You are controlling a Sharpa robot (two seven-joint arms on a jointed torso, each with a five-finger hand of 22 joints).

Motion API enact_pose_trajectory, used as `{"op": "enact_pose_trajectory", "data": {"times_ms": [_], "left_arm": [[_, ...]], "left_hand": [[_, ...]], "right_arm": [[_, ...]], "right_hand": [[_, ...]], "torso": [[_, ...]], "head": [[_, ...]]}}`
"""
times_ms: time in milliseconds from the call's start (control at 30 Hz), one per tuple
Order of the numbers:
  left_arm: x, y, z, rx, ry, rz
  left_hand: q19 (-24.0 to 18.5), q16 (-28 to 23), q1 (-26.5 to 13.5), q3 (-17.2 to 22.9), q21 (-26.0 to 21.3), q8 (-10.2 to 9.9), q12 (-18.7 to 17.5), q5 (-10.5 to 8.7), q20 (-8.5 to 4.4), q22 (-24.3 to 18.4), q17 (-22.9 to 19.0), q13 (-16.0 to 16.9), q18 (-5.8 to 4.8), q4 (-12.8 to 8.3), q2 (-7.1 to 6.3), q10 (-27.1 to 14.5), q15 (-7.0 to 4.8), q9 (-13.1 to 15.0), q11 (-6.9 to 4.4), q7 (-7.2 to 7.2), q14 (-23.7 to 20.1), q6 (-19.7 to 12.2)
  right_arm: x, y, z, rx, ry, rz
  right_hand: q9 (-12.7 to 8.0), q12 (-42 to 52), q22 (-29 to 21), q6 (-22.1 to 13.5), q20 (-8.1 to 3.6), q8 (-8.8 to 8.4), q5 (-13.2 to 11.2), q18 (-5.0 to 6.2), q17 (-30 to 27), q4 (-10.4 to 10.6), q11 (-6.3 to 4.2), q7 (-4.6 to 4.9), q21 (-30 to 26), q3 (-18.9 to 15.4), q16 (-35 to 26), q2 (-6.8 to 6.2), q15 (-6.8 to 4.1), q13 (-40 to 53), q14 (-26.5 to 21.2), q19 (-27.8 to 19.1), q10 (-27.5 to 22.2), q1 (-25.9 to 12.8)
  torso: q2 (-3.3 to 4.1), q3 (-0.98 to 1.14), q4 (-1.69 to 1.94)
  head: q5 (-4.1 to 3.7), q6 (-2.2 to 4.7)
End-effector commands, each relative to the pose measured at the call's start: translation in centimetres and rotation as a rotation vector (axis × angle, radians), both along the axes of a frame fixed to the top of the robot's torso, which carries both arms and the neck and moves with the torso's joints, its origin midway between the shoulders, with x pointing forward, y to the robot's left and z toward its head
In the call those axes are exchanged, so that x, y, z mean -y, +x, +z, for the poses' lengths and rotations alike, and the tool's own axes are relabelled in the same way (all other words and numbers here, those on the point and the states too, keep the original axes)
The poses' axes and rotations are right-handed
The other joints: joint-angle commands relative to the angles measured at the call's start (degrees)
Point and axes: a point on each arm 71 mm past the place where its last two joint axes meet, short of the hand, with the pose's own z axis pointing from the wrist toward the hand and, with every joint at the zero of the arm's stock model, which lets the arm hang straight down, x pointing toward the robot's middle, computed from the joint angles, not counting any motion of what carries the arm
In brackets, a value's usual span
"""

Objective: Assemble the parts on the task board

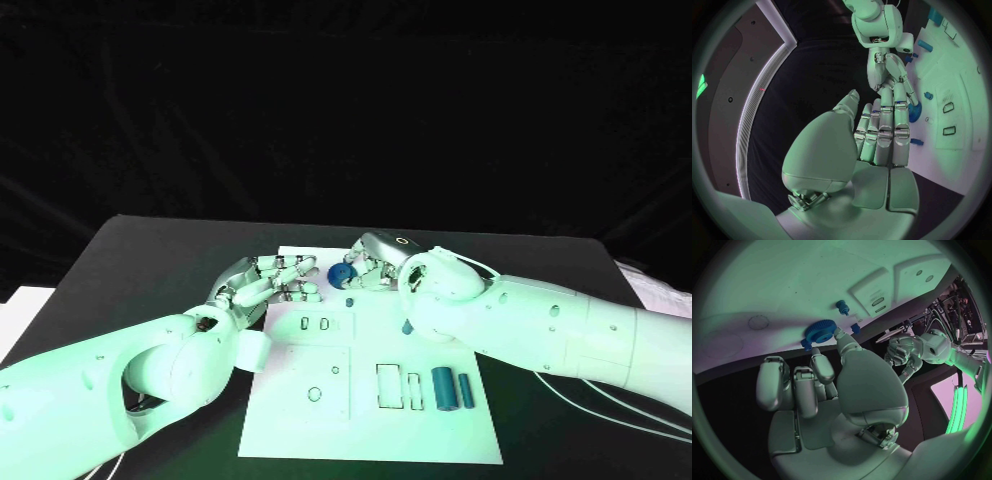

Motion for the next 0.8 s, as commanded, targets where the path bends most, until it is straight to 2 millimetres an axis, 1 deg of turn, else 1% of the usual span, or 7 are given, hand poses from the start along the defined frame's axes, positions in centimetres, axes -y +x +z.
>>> {"op": "enact_pose_trajectory", "data": {"times_ms": [33,133,233,367,500,600,800], "left_arm": [[0.1,0.0,0.1,0.003,-0.012,-0.017],[0.0,0.0,0.1,0.003,-0.01,-0.014],[-0.1,0.0,0.1,0.003,-0.01,-0.012],[-0.1,0.1,0.0,0.002,-0.009,-0.012],[-0.1,0.2,-0.1,0.002,-0.009,-0.012],[-0.1,0.3,-0.1,0.002,-0.009,-0.011],[-0.1,0.4,-0.3,0.0,-0.009,-0.011]], "left_hand": [[0.2,-0.2,0.1,0.0,0.4,-0.1,-0.1,-0.17,-0.21,0.1,0.1,0.0,0.44,-0.2,0.57,-0.2,-0.26,0.0,-0.09,-0.09,-0.1,0.3],[0.2,-0.2,0.1,0.0,0.4,-0.2,-0.1,-0.19,-0.22,0.1,0.1,0.0,0.43,-0.2,0.58,-0.3,-0.25,0.0,-0.07,-0.07,-0.1,0.3],[0.2,-0.2,0.1,0.0,0.4,-0.2,-0.1,-0.19,-0.22,0.1,0.1,0.0,0.43,-0.2,0.58,-0.3,-0.25,0.0,-0.07,-0.07,-0.1,0.3],[0.2,-0.2,0.1,0.0,0.4,-0.2,-0.1,-0.19,-0.22,0.1,0.1,0.0,0.43,-0.2,0.58,-0.3,-0.25,0.0,-0.07,-0.07,-0.1,0.3],[0.2,-0.2,0.1,0.0,0.4,-0.2,-0.2,-0.2,-0.22,0.1,0.2,0.0,0.43,-0.3,0.57,-0.3,-0.25,0.0,-0.07,-0.07,-0.1,0.2],[0.2,-0.2,0.1,0.0,0.4,-0.2,-0.2,-0.2,-0.22,0.1,0.2,0.0,0.43,-0.3,0.57,-0.3,-0.25,0.0,-0.07,-0.07,-0.1,0.2],[0.2,-0.3,0.1,0.1,0.4,-0.2,-0.2,-0.2,-0.22,0.1,0.2,0.0,0.42,-0.3,0.57,-0.3,-0.24,0.0,-0.07,-0.08,-0.1,0.2]], "right_arm": [[0.9,-0.6,0.8,0.041,0.069,0.014],[2.5,-1.1,1.4,0.048,0.105,0.011],[4.0,-1.7,2.1,0.057,0.136,0.013],[6.1,-2.3,2.7,0.056,0.176,0.015],[9.1,-2.4,3.1,0.054,0.222,0.011],[11.3,-2.4,3.2,0.055,0.241,0.025],[14.6,-2.2,2.7,0.016,0.252,0.047]], "right_hand": [[0.1,0.7,0.3,0.1,0.37,0.34,0.6,-0.39,10.6,0.2,-0.09,-0.13,-0.1,-0.5,-0.1,0.09,0.52,0.4,5.0,0.1,0.5,-0.1],[0.2,1.1,0.7,0.5,0.34,0.49,1.2,-0.45,10.8,0.3,-0.17,-0.22,0.1,-0.7,0.0,0.3,0.46,0.8,5.0,0.3,0.8,0.2],[0.3,1.6,1.0,0.8,0.29,0.62,1.7,-0.51,11.0,0.4,-0.26,-0.32,0.3,-0.8,0.1,0.57,0.39,1.2,5.1,0.5,1.1,0.5],[0.5,2.5,1.7,1.6,0.15,0.89,2.9,-0.65,11.4,0.4,-0.46,-0.53,0.6,-0.9,0.3,1.1,0.22,2.1,5.2,0.9,1.9,1.5],[0.6,2.9,1.9,2.0,0.01,0.94,3.7,-0.67,11.5,-0.4,-0.61,-0.64,0.7,-0.8,0.4,1.3,0.09,2.5,5.2,0.9,2.2,2.9],[0.5,2.7,1.8,2.1,-0.08,0.82,3.8,-0.66,11.6,-1.5,-0.66,-0.64,0.7,-0.5,0.4,1.18,0.02,2.4,5.2,0.9,2.0,4.7],[0.5,2.1,2.0,2.1,-0.08,0.6,3.2,-0.7,12.3,-2.7,-0.61,-0.54,0.8,-0.4,0.8,1.14,0.06,2.0,5.3,0.9,1.6,6.3]], "torso": [[-0.06,0.0,-0.25],[-0.1,0.07,-0.35],[-0.22,0.26,-0.66],[-0.41,0.5,-0.9],[-0.63,0.79,-1.32],[-0.73,1.04,-1.54],[-0.87,1.34,-1.98]], "head": [[0.08,0.09],[0.05,0.27],[0.18,0.44],[0.1,0.47],[0.12,0.58],[0.01,0.64],[-0.35,0.59]]}}
